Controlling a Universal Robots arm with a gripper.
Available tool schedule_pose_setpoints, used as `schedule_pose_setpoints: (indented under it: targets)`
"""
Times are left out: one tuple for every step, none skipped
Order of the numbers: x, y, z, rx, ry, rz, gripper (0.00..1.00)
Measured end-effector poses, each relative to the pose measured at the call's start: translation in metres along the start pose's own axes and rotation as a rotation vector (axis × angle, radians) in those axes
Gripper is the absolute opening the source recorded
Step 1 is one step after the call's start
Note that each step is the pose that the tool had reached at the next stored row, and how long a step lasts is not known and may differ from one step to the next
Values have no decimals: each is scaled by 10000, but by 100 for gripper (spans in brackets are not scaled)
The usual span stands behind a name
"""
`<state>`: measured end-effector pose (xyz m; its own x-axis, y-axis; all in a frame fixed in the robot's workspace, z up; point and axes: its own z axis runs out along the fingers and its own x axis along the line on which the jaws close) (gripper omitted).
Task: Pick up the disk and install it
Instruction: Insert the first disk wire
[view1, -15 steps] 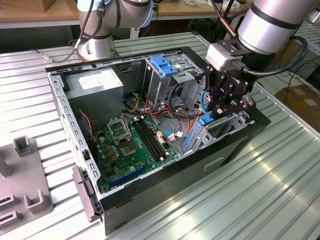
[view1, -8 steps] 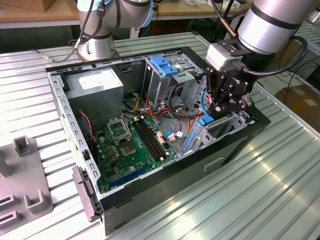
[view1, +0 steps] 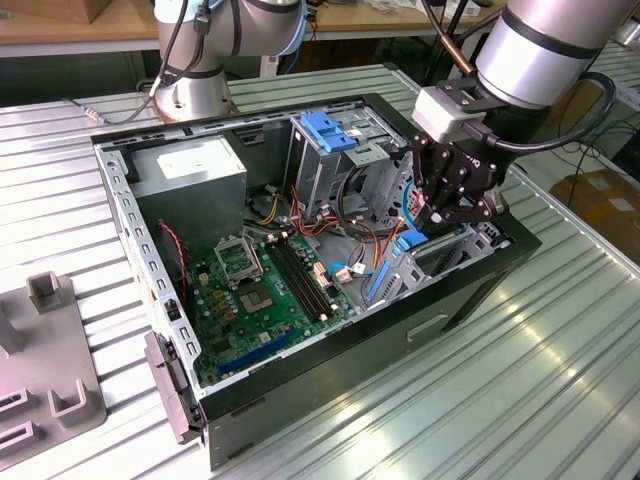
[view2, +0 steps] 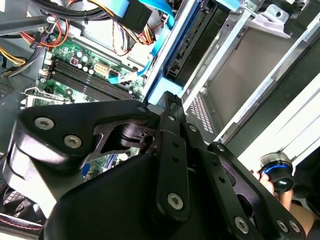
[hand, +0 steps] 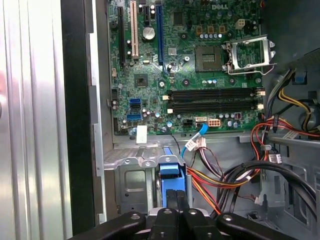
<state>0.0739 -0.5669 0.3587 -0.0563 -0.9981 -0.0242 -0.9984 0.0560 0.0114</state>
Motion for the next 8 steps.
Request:
schedule_pose_setpoints:
  targets:
    - [0,-16,0,0,1,0,10]
    - [-4,-78,-1,0,2,1,10]
    - [-8,-147,0,0,1,0,10]
    - [-13,-226,-1,0,8,1,10]
    - [-15,-265,-1,1,16,1,10]
    - [-18,-318,0,1,22,1,10]
    - [-19,-347,0,1,23,1,10]
    - [-20,-360,0,1,23,1,10]
